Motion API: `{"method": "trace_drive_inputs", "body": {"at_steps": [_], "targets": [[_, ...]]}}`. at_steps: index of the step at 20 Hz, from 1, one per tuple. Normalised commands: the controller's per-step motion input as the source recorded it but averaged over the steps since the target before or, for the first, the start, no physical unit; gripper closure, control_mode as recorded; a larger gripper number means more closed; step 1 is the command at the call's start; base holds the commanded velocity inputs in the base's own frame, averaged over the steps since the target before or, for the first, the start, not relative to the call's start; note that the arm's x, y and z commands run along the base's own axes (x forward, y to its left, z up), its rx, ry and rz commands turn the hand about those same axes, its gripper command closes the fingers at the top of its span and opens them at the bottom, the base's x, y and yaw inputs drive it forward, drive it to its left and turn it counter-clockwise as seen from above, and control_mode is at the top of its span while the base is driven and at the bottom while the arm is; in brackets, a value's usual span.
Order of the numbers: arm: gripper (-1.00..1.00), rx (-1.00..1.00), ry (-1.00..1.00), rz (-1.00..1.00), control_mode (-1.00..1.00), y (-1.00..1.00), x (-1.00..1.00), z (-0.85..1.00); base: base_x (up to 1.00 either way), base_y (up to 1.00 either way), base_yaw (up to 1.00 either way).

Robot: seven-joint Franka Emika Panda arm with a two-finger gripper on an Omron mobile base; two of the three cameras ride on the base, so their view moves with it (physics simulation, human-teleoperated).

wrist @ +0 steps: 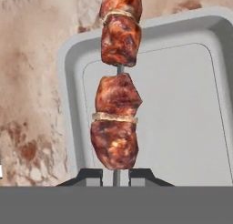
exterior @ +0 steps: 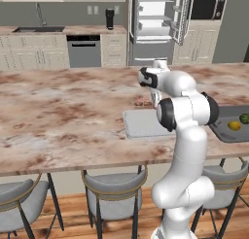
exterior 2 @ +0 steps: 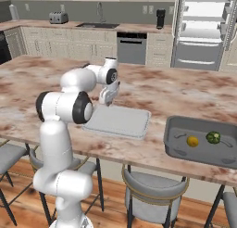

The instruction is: Place the cold items (lemon and broccoli) from the fridge in one tupperware on the dining counter. Place the warm items (kebab skewer and hot dog) in the stove area in another tupperware.

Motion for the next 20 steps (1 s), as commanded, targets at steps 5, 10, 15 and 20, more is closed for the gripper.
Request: {"method": "trace_drive_inputs", "body": {"at_steps": [5,10,15,20], "targets": [[1.0,-0.04,0.03,0.0,-1.0,0.0,0.0,-0.53,0.0,0.0,0.0],[1.0,0.0,0.05,0.0,-1.0,-0.05,0.0,-0.44,0.0,0.0,0.0],[1.0,0.0,0.0,0.0,-1.0,-0.09,0.14,-0.42,0.0,0.0,0.0],[1.0,0.0,0.0,0.0,-1.0,-0.19,0.2,-0.37,0.0,0.0,0.0]]}}
